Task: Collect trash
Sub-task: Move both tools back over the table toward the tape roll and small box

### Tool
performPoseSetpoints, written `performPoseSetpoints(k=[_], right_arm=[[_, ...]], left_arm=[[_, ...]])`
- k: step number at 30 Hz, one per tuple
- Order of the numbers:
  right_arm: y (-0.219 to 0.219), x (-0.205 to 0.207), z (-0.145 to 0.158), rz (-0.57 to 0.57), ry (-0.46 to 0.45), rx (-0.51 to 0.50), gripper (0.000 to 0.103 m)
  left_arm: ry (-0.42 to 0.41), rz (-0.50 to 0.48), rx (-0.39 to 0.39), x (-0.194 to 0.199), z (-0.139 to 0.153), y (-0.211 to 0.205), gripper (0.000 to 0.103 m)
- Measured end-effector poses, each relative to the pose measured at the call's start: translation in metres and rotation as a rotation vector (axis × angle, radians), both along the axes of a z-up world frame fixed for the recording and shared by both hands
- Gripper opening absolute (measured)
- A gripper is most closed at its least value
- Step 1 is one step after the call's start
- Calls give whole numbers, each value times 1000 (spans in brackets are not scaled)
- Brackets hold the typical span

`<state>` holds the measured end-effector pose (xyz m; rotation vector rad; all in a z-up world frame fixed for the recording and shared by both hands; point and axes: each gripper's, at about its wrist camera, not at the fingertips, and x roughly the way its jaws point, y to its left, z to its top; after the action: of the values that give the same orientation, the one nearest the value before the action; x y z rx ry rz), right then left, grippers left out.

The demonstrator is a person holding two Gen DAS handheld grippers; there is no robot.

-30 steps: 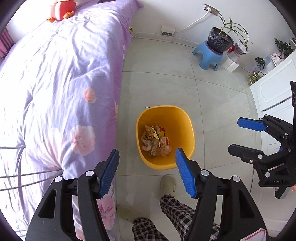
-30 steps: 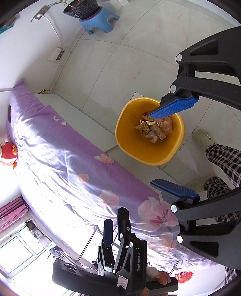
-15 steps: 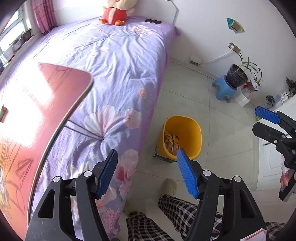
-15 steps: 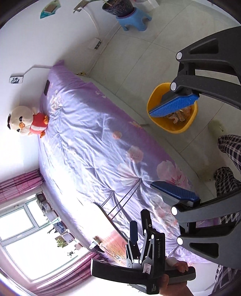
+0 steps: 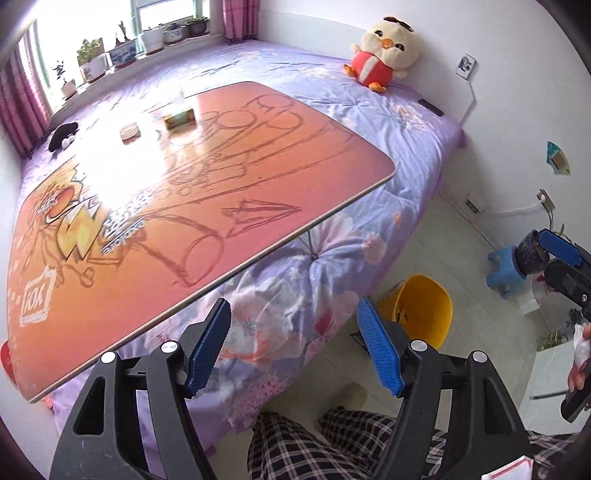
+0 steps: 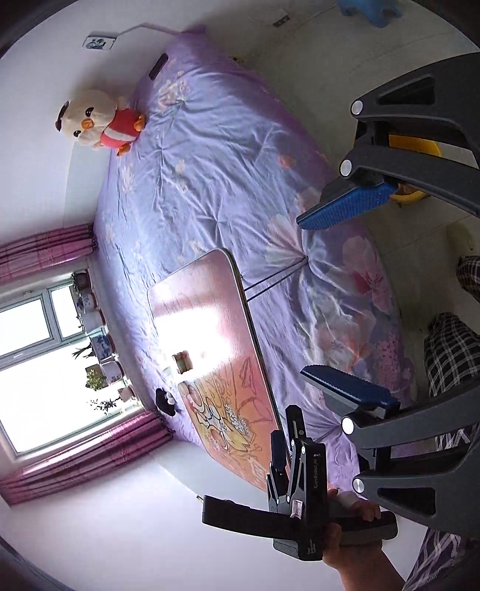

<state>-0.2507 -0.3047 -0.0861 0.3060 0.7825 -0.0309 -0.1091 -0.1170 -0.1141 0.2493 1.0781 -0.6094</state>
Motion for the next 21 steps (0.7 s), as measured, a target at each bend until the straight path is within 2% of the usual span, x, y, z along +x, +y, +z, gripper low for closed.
performPoseSetpoints(k=[4, 8, 21], right_arm=[[18, 29, 6, 81, -11, 6, 76], [40, 56, 13, 127, -31, -14, 76], [85, 172, 1, 103, -10, -40, 77]], left_arm=[[-19, 103, -11, 15, 9, 33, 75], [-32, 148, -20, 37, 13, 56, 76], [-16, 112, -9, 145, -1, 89, 76]])
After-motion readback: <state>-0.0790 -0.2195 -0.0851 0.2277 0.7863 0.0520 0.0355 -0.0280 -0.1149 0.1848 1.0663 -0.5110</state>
